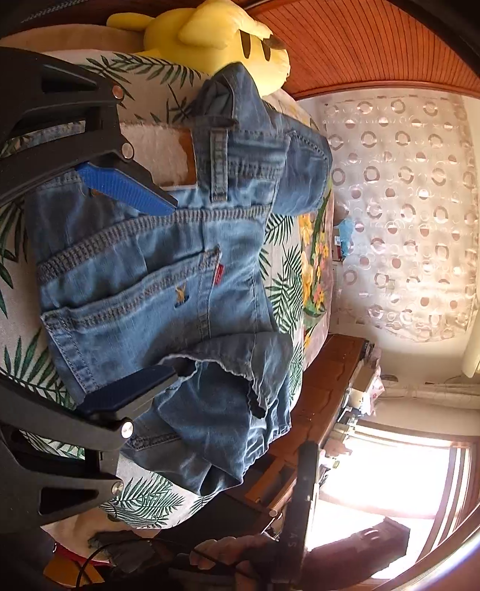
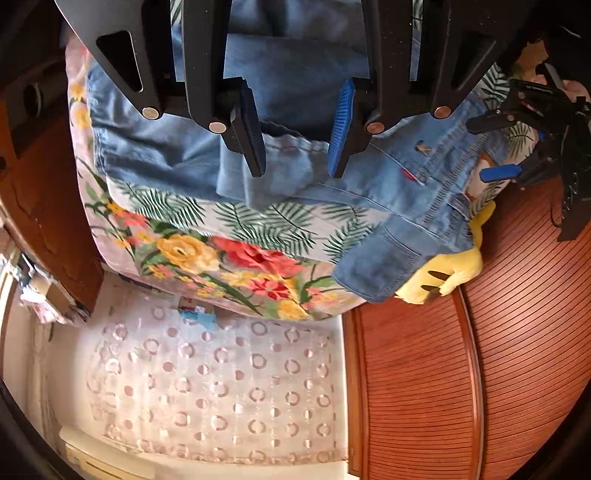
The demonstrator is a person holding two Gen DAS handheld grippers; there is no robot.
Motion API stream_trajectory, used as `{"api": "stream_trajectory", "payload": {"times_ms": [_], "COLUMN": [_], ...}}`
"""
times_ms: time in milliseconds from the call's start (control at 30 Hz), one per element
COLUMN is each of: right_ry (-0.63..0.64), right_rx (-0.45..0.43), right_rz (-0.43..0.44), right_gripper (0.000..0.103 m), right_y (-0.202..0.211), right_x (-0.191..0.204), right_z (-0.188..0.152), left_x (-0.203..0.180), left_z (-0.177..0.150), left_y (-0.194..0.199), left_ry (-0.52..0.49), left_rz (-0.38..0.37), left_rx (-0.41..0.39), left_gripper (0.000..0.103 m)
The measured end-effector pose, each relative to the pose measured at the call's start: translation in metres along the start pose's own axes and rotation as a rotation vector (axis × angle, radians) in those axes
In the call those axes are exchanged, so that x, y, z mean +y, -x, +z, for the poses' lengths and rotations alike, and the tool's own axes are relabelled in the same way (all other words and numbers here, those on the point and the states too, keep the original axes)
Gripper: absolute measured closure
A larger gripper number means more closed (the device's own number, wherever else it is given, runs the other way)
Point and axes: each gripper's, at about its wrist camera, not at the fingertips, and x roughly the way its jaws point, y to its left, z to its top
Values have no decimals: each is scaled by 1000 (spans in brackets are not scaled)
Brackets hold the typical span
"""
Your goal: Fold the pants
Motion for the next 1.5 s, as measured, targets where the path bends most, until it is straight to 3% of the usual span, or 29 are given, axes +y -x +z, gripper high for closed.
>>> {"api": "stream_trajectory", "payload": {"times_ms": [167,367,567,700,767,967,1233,1367,1500], "right_ry": [-67,-118,-161,-184,-188,-189,-142,-117,-98], "right_rx": [19,37,37,32,32,23,4,-1,2], "right_rz": [-46,-91,-95,-89,-91,-78,-31,3,35], "right_gripper": [67,61,59,59,59,58,58,58,58], "right_y": [-6,-7,-3,3,5,4,-4,-11,-18], "right_x": [-16,-29,-34,-35,-36,-41,-29,-19,-9], "right_z": [-18,-36,-46,-48,-49,-50,-43,-40,-40], "left_x": [-16,-36,-45,-53,-55,-39,5,28,46], "left_z": [7,13,12,8,8,15,12,7,-11], "left_y": [-15,-44,-73,-71,-63,-15,45,62,63], "left_ry": [-32,-64,-76,-103,-118,-104,-57,-17,21], "left_rz": [-63,-124,-120,-142,-131,-143,-52,-8,32], "left_rx": [19,79,159,160,139,61,-24,-45,-12], "left_gripper": [20,48,52,88,97,98,98,98,98]}}
